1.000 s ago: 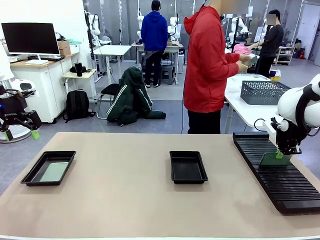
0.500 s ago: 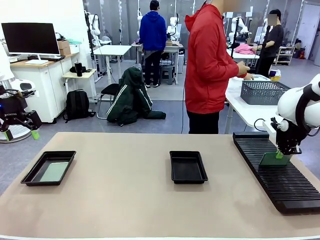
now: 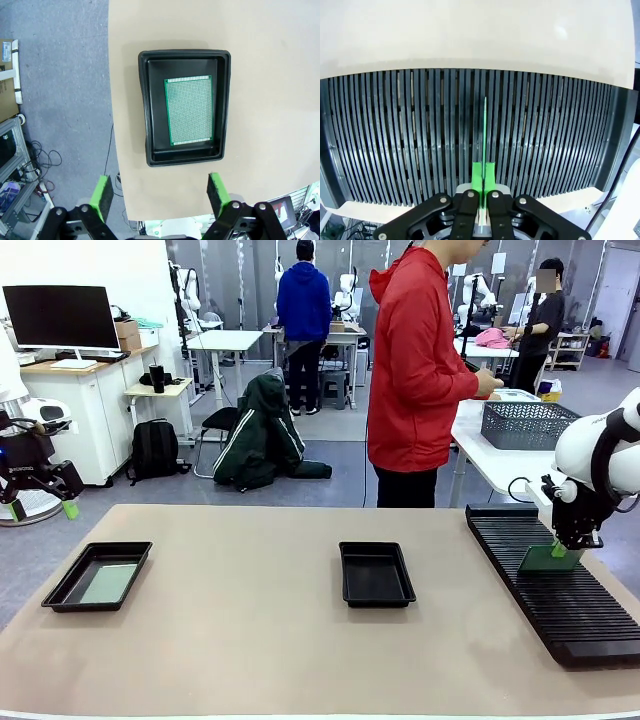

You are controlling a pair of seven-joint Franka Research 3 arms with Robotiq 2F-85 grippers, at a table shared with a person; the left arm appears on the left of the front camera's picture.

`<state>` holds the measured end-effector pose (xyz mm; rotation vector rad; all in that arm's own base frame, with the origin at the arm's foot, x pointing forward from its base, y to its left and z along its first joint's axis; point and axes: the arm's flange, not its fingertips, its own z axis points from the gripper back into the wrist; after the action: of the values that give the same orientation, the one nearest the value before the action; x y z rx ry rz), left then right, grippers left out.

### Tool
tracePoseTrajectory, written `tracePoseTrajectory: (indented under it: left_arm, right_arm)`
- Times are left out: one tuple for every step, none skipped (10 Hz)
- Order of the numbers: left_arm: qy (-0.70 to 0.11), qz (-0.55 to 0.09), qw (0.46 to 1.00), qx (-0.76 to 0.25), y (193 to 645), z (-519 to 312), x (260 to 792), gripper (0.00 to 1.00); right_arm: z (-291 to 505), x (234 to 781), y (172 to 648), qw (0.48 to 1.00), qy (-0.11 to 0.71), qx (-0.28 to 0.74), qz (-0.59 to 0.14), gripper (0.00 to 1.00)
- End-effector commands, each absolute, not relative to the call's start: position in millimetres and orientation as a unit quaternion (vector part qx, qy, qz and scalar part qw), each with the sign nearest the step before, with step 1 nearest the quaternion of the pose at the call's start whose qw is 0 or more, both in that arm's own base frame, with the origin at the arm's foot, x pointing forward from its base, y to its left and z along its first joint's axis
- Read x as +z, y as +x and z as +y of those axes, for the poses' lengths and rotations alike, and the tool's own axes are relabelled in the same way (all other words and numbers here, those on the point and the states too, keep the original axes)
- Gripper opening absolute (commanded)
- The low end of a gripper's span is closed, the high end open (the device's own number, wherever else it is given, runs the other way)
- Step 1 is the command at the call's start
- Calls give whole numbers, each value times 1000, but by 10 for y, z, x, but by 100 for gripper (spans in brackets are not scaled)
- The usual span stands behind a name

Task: Inspect and transfer BCBs to ESD trays.
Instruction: Pick up the Blank PCB from the PCB Rack and place it in the right ESD tray.

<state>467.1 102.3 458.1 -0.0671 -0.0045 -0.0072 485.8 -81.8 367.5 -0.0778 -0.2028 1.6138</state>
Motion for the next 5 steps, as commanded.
tracePoseTrajectory:
  left_arm:
    - [-34, -10, 999, -6, 4661, 1028, 4555, 100]
    - [-34, -10, 999, -6, 4661, 1028, 4555, 100]
    - [-34, -10, 999, -6, 4661, 1028, 4555, 100]
    - [-34, -10, 999, -6, 4661, 1028, 4555, 100]
    - [-34, -10, 999, -6, 4661, 1028, 4555, 100]
  right_arm:
    - [-818, 3675, 4858, 686, -35, 721, -91, 1]
    - [-805, 3802, 4833, 688, -33, 719, -90, 2]
    - [-785, 3973, 4800, 695, -36, 713, -86, 2]
    - [-773, 4266, 4736, 698, -41, 709, -92, 2]
    - [-767, 4607, 4667, 703, -49, 704, -90, 2]
